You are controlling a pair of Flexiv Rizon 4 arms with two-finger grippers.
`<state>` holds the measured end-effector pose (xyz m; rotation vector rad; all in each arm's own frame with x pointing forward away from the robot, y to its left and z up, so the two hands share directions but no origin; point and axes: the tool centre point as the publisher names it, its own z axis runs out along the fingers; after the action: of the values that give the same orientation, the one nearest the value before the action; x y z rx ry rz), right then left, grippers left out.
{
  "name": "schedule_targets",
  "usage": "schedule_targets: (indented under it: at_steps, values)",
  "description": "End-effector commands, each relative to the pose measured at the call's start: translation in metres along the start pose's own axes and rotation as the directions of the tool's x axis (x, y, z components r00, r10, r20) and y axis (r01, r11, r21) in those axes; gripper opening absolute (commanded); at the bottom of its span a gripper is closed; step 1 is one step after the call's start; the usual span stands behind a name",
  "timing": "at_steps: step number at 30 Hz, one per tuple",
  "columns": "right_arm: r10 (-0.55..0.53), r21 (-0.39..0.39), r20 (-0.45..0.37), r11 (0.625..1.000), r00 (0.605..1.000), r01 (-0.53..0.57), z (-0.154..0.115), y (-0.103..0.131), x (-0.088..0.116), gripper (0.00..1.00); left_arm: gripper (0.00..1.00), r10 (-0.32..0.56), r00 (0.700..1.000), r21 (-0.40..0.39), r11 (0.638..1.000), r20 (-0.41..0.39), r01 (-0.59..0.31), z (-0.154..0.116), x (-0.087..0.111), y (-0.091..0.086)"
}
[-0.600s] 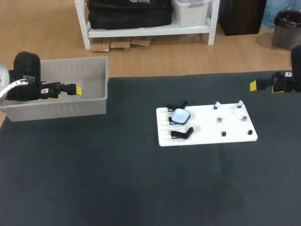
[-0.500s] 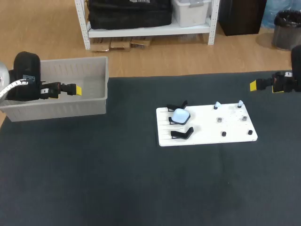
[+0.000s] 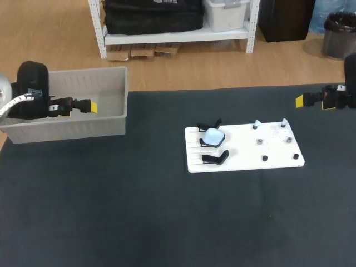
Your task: Pick up each earbud case from the left stands, insert the matching earbuds, close the lid, and place the case in the box.
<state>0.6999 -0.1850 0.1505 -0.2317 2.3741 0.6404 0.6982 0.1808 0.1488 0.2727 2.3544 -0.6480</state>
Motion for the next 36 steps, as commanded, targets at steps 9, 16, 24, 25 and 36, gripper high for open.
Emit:
schedule_targets:
  at_steps: [9,16,24,25,36]
  values:
    - [-0.001,-0.006,-0.001,1.000,1.000,0.001,0.001,-0.001,-0.001,1.00,1.00,0.308,0.950,0.208,0.928,0.044,-0.311,0.030,-0.025,-0.047]
    - [-0.001,-0.006,-0.001,1.000,1.000,0.001,0.001,-0.001,-0.001,1.00,1.00,0.506,0.858,0.304,0.806,0.089,-0.507,0.047,-0.027,-0.072]
    - [-0.001,-0.006,-0.001,1.000,1.000,0.001,0.001,-0.001,-0.001,1.00,1.00,0.620,0.769,0.410,0.668,0.155,-0.621,0.058,-0.027,-0.098]
    - [-0.001,-0.006,-0.001,1.000,1.000,0.001,0.001,-0.001,-0.001,1.00,1.00,0.628,0.761,0.420,0.654,0.163,-0.629,0.058,-0.026,-0.101]
    - [-0.001,-0.006,-0.001,1.000,1.000,0.001,0.001,-0.001,-0.001,1.00,1.00,0.683,0.697,0.527,0.519,0.217,-0.673,0.085,-0.008,-0.125]
